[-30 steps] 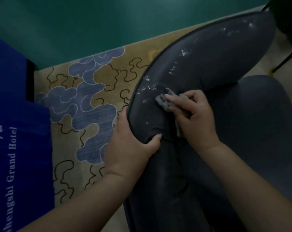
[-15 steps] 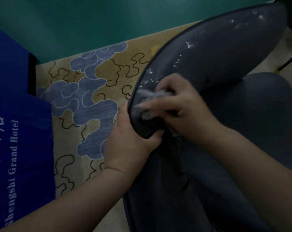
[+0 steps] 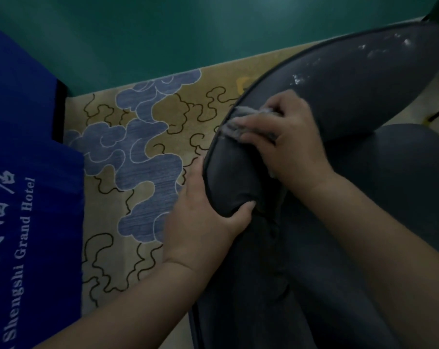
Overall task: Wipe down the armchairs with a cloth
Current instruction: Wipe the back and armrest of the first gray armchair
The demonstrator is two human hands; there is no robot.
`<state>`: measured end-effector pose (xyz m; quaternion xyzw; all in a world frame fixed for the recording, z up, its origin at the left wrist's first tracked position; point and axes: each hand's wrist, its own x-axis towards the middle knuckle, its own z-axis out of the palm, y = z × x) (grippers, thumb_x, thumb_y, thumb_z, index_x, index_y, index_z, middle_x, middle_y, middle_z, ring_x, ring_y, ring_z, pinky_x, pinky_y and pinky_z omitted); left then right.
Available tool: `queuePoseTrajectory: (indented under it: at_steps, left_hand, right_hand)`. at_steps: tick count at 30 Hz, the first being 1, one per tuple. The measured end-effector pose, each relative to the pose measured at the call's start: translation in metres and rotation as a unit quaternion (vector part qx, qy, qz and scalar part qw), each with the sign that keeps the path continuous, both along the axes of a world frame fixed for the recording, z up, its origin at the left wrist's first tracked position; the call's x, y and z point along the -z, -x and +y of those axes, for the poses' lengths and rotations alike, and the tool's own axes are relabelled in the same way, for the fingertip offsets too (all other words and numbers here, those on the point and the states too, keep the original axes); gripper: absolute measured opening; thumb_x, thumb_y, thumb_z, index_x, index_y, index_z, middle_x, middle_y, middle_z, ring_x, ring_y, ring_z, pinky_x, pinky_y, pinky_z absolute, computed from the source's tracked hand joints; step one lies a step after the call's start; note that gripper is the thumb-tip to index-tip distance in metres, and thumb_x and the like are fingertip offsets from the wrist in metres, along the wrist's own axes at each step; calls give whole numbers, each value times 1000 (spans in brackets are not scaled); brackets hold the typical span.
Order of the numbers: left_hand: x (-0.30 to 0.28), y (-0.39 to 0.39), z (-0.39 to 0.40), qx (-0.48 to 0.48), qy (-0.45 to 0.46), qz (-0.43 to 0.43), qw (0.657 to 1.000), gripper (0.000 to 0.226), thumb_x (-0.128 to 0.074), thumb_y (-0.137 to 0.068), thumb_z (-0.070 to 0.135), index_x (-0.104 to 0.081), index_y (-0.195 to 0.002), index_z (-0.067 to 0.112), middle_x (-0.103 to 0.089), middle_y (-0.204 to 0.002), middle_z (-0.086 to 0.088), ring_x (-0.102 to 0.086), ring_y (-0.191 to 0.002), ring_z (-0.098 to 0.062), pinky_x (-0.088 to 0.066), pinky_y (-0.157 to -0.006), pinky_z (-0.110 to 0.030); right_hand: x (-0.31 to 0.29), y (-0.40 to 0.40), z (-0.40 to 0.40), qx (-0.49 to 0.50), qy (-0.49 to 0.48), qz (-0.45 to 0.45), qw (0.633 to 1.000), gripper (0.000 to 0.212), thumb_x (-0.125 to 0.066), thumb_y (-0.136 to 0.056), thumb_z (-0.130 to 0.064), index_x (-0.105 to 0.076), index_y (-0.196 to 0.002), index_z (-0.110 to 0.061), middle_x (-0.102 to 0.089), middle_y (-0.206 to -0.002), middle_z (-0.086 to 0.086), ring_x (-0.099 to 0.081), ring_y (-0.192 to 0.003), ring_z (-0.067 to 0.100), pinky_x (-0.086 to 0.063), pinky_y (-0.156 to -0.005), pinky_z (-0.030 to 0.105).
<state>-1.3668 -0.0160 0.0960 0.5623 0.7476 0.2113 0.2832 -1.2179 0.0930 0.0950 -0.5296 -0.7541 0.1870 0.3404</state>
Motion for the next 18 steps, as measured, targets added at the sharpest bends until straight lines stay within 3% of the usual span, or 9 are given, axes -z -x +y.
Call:
queuePoseTrajectory:
  at_steps: [3,7,12,16,18]
  left_hand:
    - [0,0,1,2,-1,2,1000,99,-66,-60,68,-17,-143,44,-48,-136,15,-52,-115,-9,-37,-84,-22]
    - [1,-1,3,6,-1,9,1000,100,-65,-59,68,-19,-144,43,-48,-135,16,-52,-114,-10,-39,-83,-24]
    - [3,-2,1,5,3,3,1000,100,-63,-60,69,-18,-145,42,-45,-139,15,-51,-118,-11,-45,-88,-29]
    - [2,-2,2,-1,9,6,1000,99,-63,-58,69,-18,-143,43,-49,-135,13,-53,-115,-14,-42,-84,-28]
    - [3,-3,2,-1,8,10,1000,99,-64,-59,68,-18,-143,43,-49,-135,13,-53,-116,-14,-41,-84,-27]
  right_hand:
    - [-2,-9,2,32,17,36,999,20,-71,-82,-25,-74,-101,-21,-50,-98,11,-49,-95,29,-46,-83,41]
    - [-7,16,-3,-90,-5,-49,995,20,-71,-79,-32,-75,-97,-23,-53,-101,11,-48,-95,30,-43,-80,38]
    - [-13,8,35,31,37,-86,995,28,-65,-85,-41,-71,-108,-25,-50,-105,5,-45,-104,24,-40,-85,33]
    - [-15,16,-3,-113,47,-45,991,25,-71,-81,-31,-74,-101,-17,-55,-94,7,-51,-93,24,-46,-80,37]
    - [-16,12,1,-124,42,-62,990,25,-72,-81,-31,-74,-102,-17,-54,-94,7,-50,-93,26,-45,-79,36]
